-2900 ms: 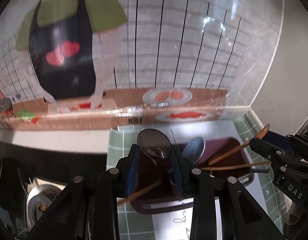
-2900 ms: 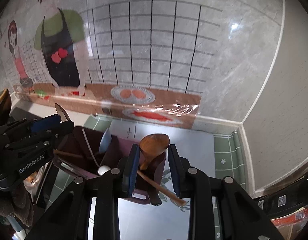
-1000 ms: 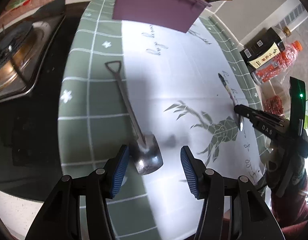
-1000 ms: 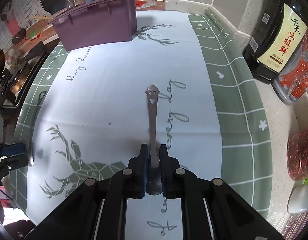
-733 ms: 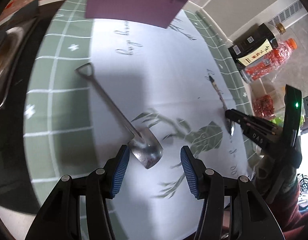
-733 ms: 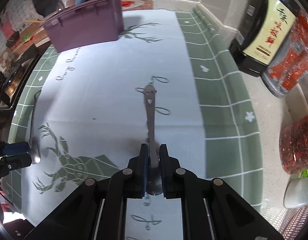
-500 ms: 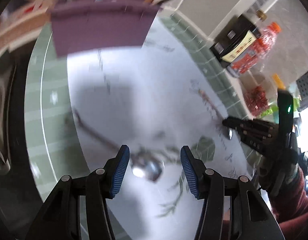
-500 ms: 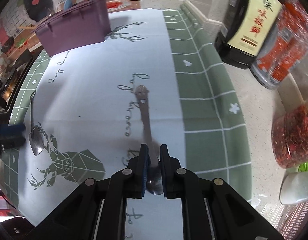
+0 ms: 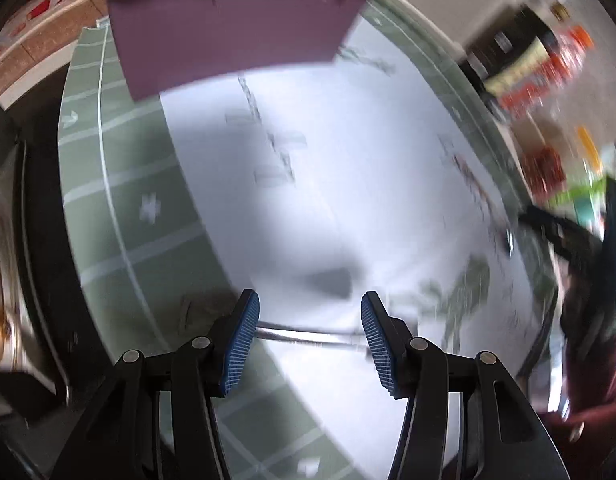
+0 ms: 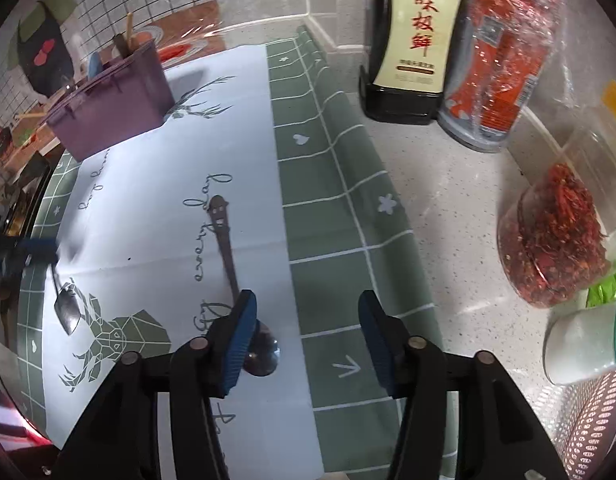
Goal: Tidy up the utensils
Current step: 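Grasp the metal spoon with the right tool while the left tool grasps the shovel utensil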
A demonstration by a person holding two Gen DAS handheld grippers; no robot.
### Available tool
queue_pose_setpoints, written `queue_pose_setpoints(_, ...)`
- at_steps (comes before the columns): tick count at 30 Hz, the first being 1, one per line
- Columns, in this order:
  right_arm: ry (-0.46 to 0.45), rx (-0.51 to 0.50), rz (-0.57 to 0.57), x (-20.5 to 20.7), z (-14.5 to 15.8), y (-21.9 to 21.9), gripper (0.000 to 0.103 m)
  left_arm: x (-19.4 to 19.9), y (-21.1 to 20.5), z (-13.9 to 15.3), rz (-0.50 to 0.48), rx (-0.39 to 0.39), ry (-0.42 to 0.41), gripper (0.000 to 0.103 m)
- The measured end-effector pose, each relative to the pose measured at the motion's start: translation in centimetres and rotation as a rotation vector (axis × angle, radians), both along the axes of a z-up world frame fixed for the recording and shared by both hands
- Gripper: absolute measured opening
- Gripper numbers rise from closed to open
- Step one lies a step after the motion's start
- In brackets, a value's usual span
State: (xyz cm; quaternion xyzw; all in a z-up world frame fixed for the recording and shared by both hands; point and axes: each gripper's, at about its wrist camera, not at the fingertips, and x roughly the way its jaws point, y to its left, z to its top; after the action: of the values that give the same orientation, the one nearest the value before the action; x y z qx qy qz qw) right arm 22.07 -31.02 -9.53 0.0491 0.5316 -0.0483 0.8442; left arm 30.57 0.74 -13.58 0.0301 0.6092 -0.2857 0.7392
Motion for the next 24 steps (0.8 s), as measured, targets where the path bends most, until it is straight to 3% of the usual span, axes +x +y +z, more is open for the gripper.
queue_pose_setpoints(4, -0.002, -0.005, 0.002, 0.1, 0.1, 0.4, 0.051, -4.3, -0.5, 0.2, -0.131, 0.035, 0.029, 0.054)
queue_pose_setpoints(8, -0.004, -0.011, 0.025, 0.6, 0.2, 1.3, 0.051, -7.9, -2.9, 0.9, -0.274, 0.145, -0.119, 0.054)
queue_pose_setpoints(11, -0.001, -0.021, 0.051, 0.9, 0.2, 2.2, 0.051, -8.4, -4.8, 0.8, -0.347, 0.204, -0.189, 0.054)
queue_pose_setpoints(16, -0.001, -0.025, 0.079, 0.5, 0.4, 2.9, 0.053, -7.6, -6.9, 0.4, -0.404, 0.237, -0.191, 0.054)
queue_pose_setpoints(20, 0.005, -0.020, 0.080, 0.3, 0.1, 2.7, 0.056, -6.3, -6.8, 0.5, -0.307, 0.234, -0.198, 0.051)
queue_pose_setpoints(24, 0.021, -0.005, 0.134, 1.2, -0.4, 3.6, 0.056, -3.5, -4.5, 0.9, -0.067, 0.231, -0.198, 0.047)
